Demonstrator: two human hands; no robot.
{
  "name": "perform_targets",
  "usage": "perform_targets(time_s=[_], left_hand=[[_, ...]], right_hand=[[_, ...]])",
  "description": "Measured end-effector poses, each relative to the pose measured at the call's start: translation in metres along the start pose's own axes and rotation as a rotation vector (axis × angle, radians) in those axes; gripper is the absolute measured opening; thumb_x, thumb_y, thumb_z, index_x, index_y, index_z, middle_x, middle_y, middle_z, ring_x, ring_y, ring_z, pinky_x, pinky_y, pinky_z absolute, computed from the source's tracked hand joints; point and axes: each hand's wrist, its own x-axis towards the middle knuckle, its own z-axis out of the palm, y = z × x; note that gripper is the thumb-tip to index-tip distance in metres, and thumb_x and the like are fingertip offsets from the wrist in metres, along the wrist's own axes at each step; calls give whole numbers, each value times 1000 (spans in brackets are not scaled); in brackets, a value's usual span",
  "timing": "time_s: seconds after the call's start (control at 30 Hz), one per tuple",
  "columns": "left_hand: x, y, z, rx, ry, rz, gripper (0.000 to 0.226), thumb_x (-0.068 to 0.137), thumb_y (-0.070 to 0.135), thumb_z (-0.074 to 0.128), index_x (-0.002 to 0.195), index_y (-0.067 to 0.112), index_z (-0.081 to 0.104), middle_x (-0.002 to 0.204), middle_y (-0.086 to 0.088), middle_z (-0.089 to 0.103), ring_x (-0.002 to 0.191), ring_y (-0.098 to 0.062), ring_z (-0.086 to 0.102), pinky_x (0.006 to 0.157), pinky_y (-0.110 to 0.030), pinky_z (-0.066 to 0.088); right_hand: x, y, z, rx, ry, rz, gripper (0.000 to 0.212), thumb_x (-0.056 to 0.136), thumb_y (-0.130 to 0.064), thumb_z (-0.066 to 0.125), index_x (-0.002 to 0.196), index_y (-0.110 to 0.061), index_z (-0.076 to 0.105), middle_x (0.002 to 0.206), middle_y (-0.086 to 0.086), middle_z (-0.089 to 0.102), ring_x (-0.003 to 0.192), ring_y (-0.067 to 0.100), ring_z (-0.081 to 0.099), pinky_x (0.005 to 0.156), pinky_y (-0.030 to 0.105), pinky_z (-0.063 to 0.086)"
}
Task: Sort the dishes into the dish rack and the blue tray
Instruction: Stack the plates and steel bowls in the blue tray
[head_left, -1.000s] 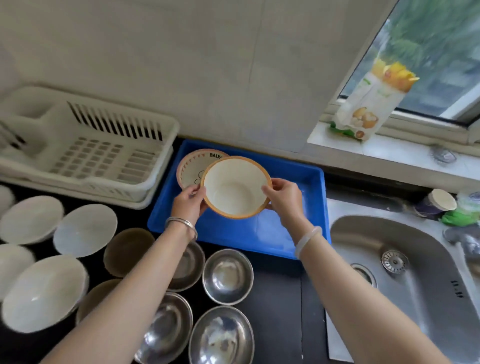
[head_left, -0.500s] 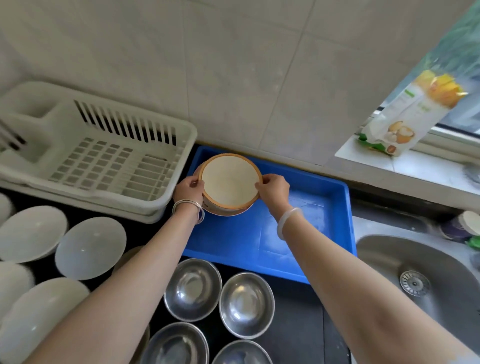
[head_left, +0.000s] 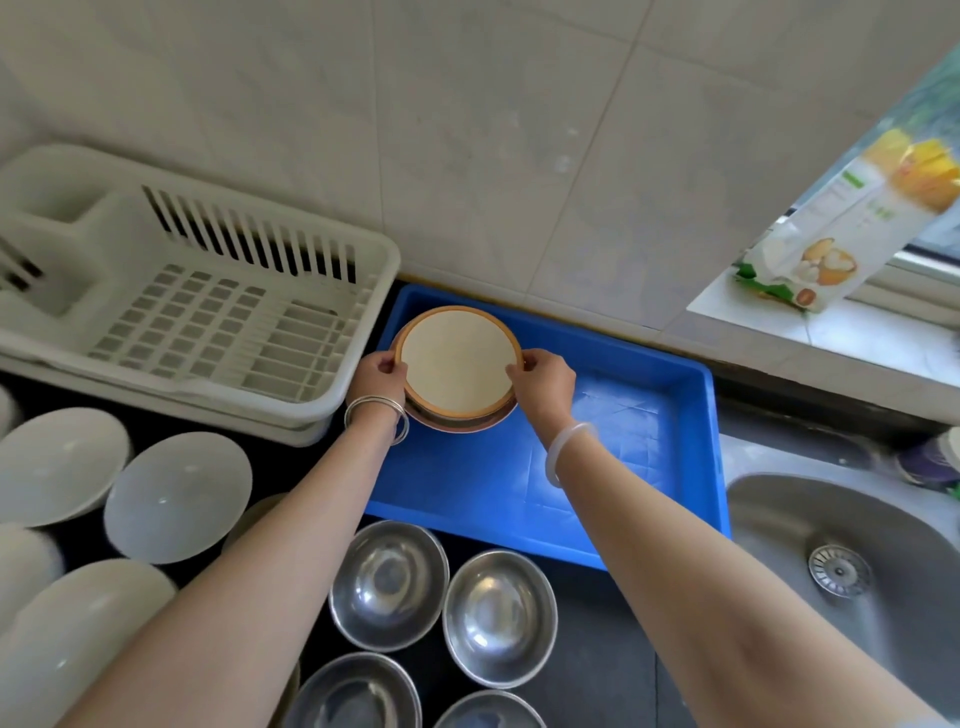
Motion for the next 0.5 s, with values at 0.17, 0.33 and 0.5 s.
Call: perform_targets(time_s=[0.17,0.33,0.5], left_hand=[[-7,-3,0,-44,21,26,34,89,7,51,121,11,58,122,-9,64,112,-26,58,87,-28,41],[-22,-8,-2,-53,4,52,35,88,9,51,122,13,58,122,-6,64,113,-24,59,92,-30,44],[-53,-17,-14,-118,-24,7,36,88,16,54,124,17,57,123,-2,63,112,-21,59,100,-40,47]], right_hand=[[-9,0,-3,82,27,3,32,94,-18,48,122,-10,60,116,7,66,85,14,55,70,24,42],[-27,2,-10,74,-71,-68,29,96,-18,36,106,-10,62,97,12,67,77,20,53,65,32,44],[-52,12,-37,165,-51,-123,32,97,-30,42,122,-19,58,92,-10,56,78,5,52,61,16,39]])
